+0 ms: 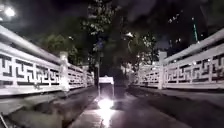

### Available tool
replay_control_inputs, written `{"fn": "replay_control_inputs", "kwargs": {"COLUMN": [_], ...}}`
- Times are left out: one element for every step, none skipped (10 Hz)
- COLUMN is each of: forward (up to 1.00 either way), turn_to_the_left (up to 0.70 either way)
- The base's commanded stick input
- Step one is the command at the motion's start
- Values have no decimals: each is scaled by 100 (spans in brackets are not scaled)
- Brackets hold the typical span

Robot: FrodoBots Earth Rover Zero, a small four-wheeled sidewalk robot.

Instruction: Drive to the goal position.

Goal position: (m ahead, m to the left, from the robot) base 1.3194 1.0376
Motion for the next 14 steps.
{"fn": "replay_control_inputs", "kwargs": {"forward": [45,45,45,45,45,45,45,45,45,45,45,45,45,45], "turn_to_the_left": [0,0,0,0,0,0,0,0,0,0,0,0,0,0]}}
